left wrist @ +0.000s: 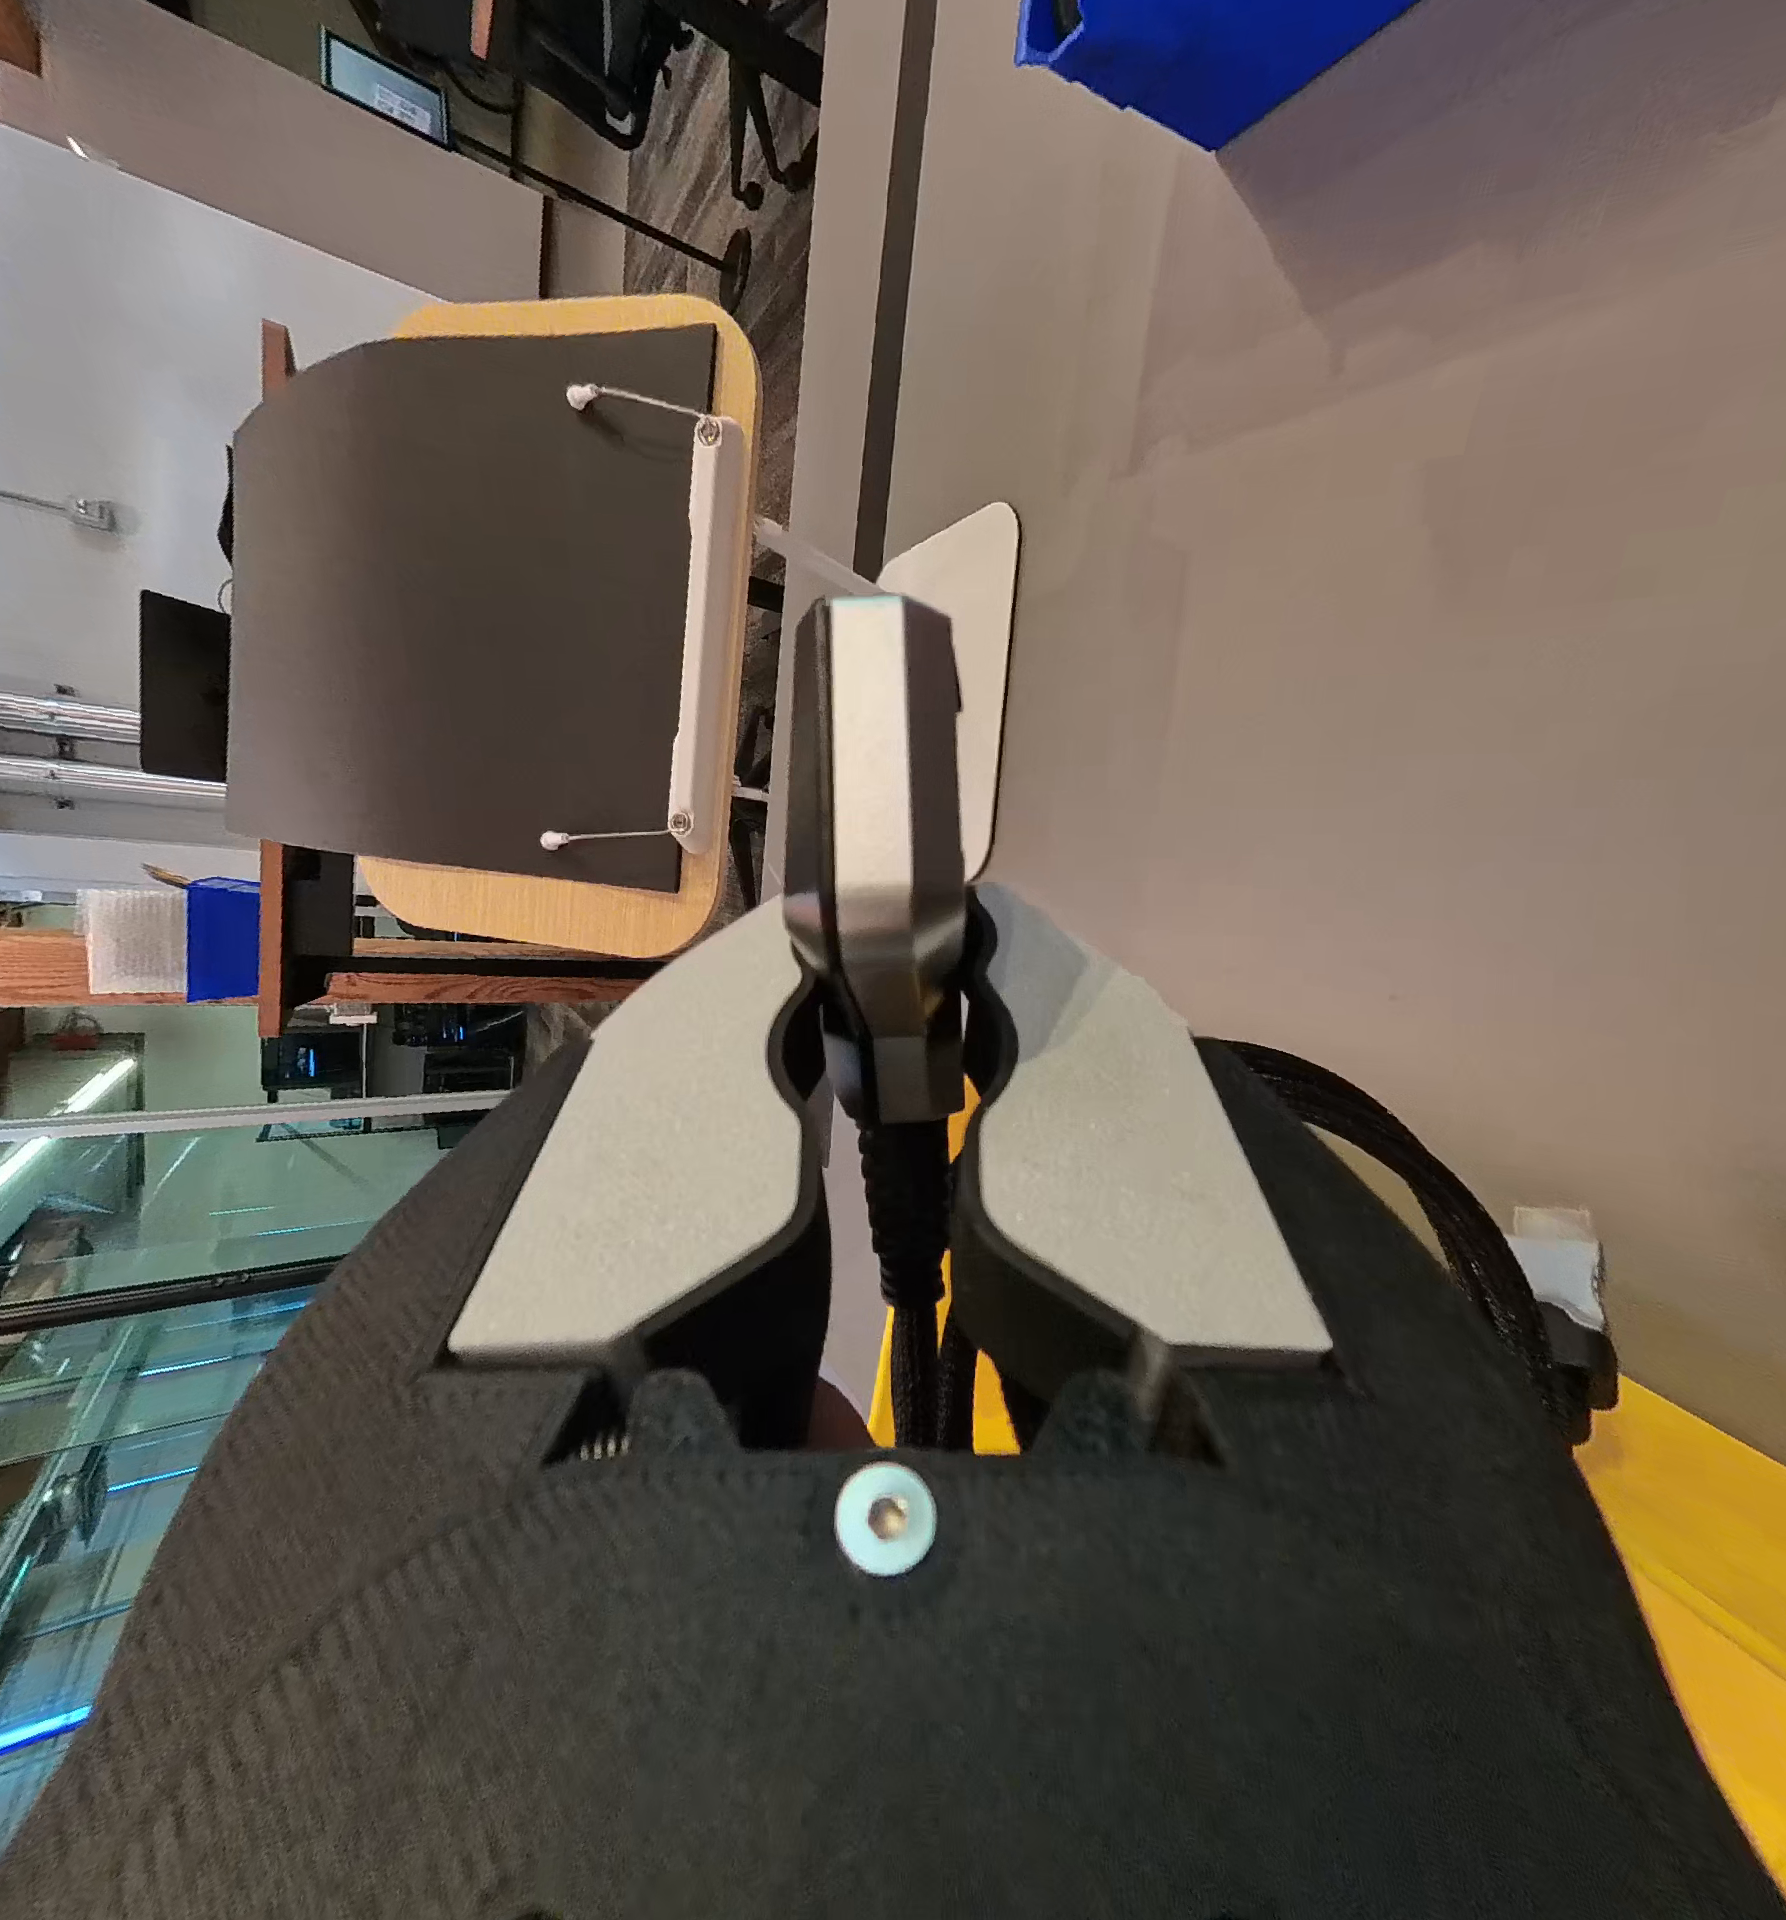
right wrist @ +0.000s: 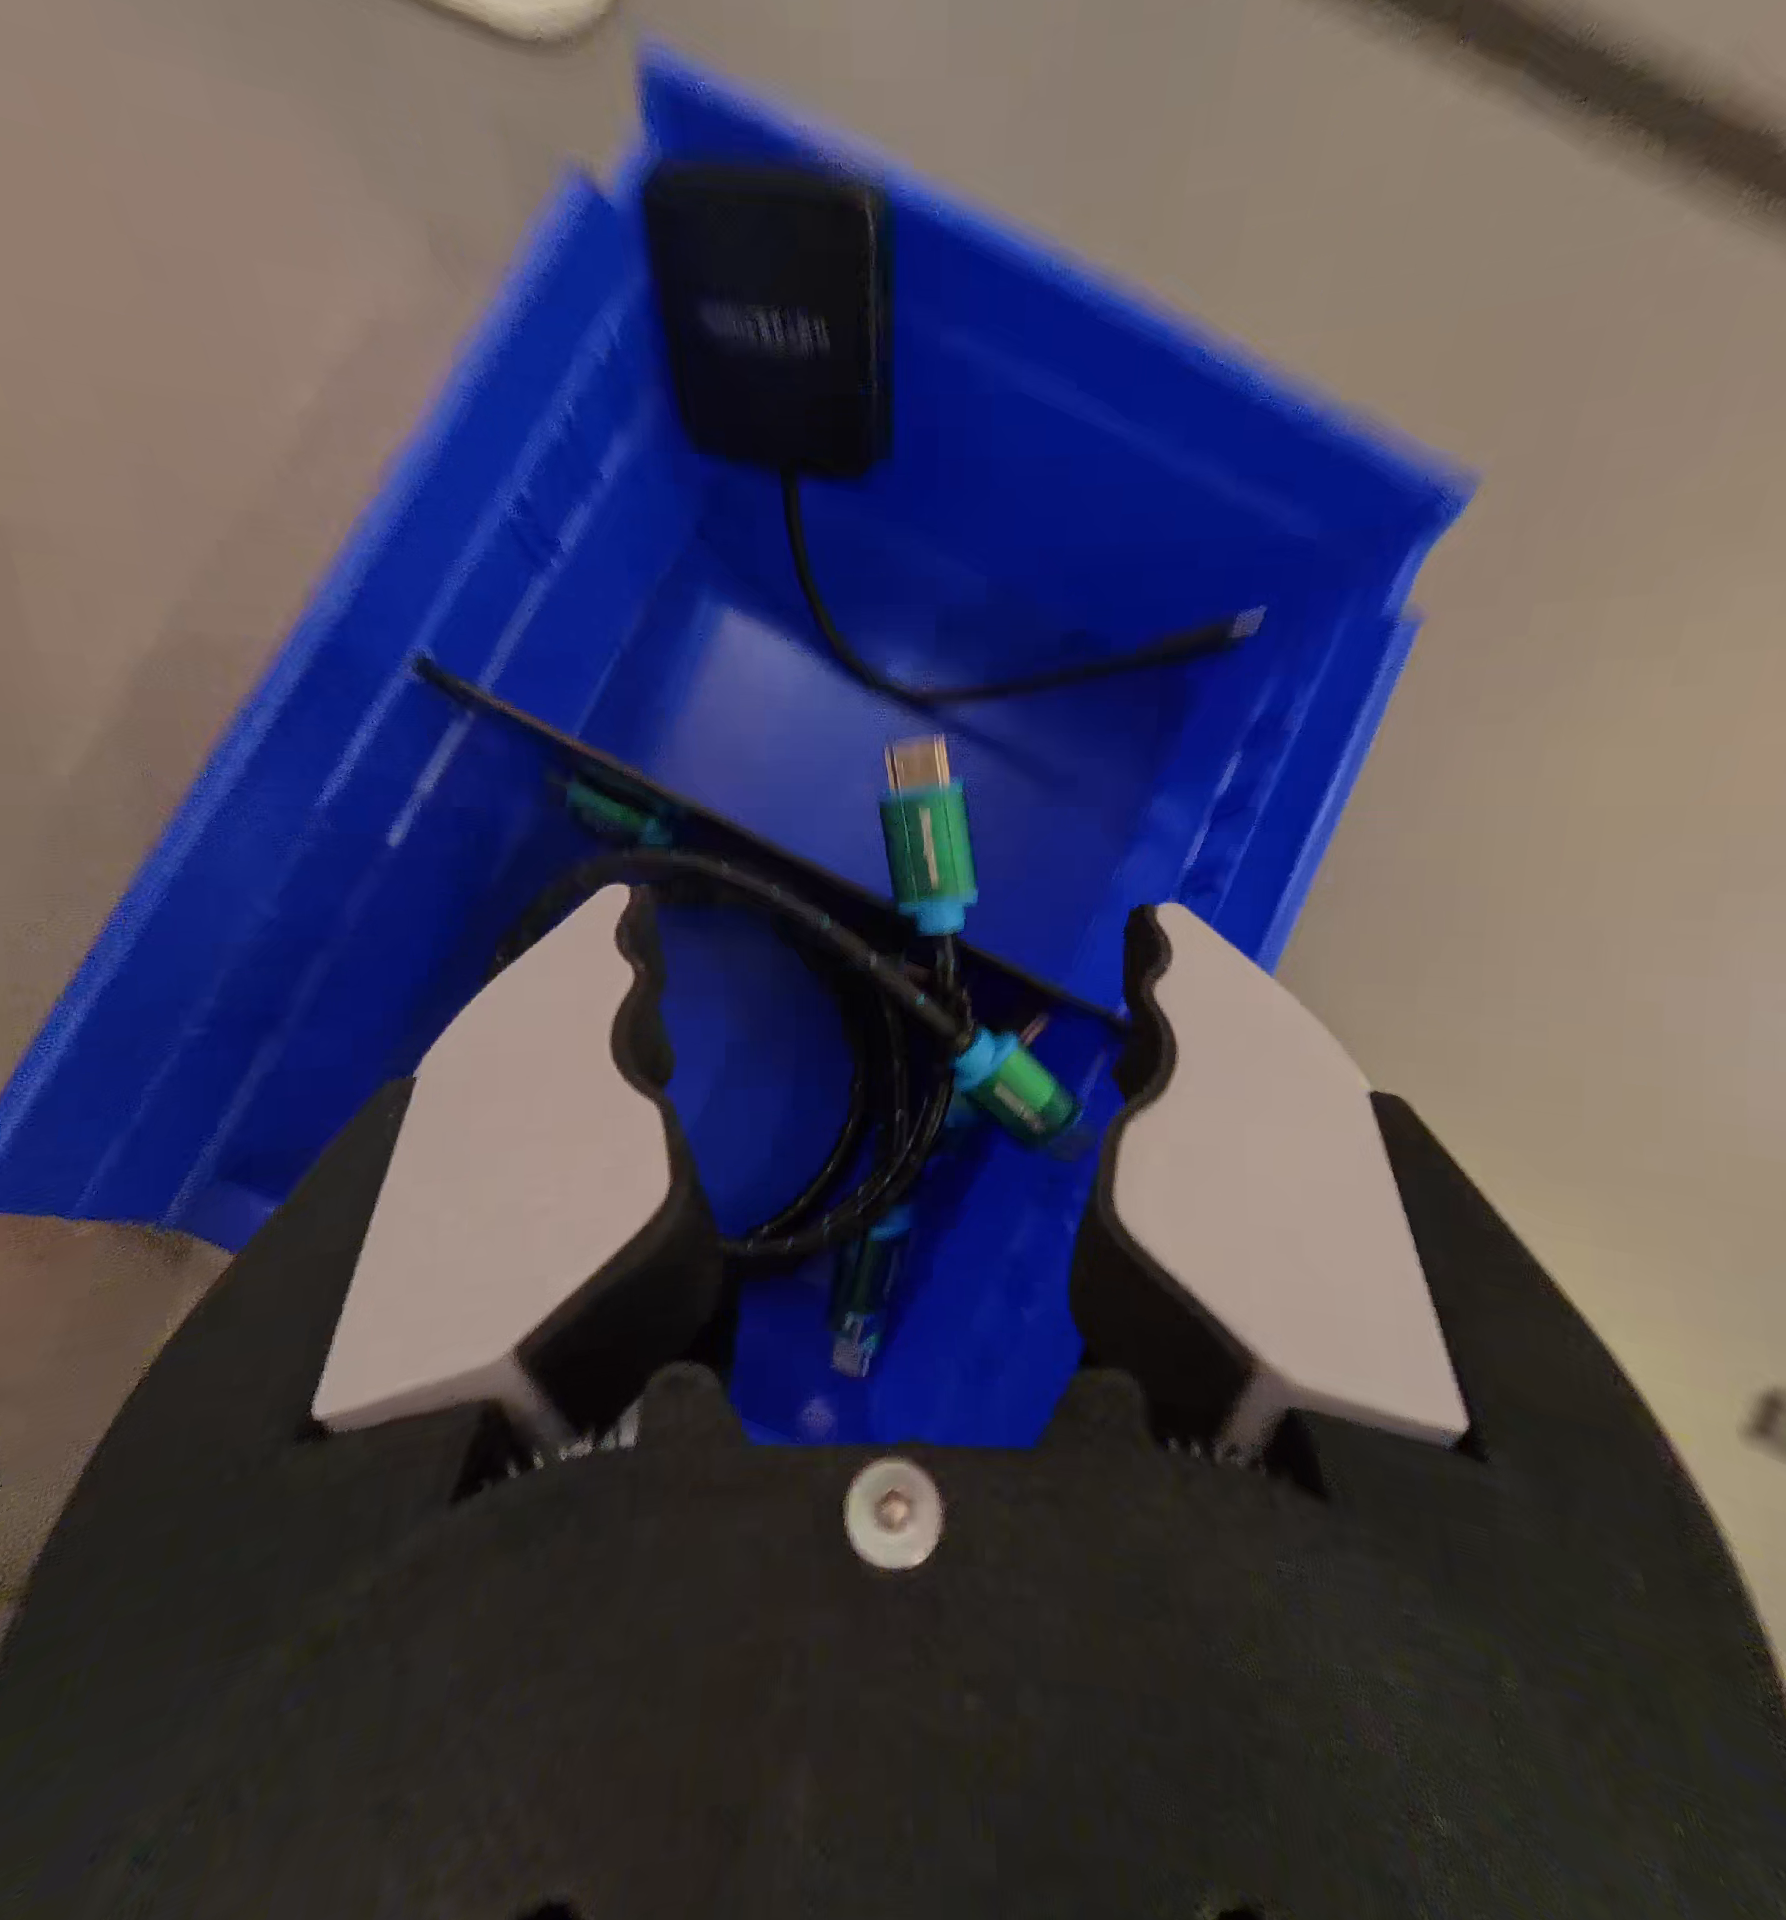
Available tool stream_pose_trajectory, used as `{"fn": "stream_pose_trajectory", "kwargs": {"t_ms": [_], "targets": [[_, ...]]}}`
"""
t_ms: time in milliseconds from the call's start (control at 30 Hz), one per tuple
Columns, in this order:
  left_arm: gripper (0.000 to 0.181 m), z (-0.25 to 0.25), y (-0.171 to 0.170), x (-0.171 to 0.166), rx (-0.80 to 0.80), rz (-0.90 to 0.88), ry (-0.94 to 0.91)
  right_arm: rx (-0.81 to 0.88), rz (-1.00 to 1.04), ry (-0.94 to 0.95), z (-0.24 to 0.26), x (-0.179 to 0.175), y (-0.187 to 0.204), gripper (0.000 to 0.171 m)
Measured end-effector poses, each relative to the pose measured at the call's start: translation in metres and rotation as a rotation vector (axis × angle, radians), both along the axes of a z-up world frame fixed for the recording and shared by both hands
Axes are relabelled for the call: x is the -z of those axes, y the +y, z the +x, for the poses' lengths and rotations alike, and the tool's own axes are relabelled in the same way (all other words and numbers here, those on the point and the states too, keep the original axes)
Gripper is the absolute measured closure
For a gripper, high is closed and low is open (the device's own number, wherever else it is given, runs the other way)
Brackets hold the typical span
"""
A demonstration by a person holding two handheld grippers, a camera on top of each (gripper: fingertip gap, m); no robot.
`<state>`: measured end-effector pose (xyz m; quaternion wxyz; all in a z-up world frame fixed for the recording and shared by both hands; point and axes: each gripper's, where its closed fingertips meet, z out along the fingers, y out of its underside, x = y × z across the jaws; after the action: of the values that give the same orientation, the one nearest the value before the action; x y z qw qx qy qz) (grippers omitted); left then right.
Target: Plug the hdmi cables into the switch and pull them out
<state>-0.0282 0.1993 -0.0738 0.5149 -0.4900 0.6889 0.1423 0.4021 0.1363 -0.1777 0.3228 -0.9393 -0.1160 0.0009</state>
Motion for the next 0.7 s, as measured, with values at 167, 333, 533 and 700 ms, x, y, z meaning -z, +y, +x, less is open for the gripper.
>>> {"fn": "stream_pose_trajectory", "kwargs": {"t_ms": [167,333,533,700], "targets": [[0.159,0.015,-0.009,-0.006,0.048,0.01,-0.052,-0.307,0.313,-0.083,-0.085,-0.08,0.017,0.094],[0.159,0.027,-0.021,-0.004,0.084,-0.014,-0.059,-0.804,0.595,-0.142,-0.239,-0.14,0.001,0.113],[0.159,0.033,-0.033,0.001,0.119,-0.053,-0.051,-1.146,0.742,-0.392,-0.358,-0.149,-0.013,0.125],[0.159,0.034,-0.039,-0.001,0.131,-0.073,-0.057,-1.306,0.747,-0.48,-0.403,-0.138,-0.015,0.14]]}}
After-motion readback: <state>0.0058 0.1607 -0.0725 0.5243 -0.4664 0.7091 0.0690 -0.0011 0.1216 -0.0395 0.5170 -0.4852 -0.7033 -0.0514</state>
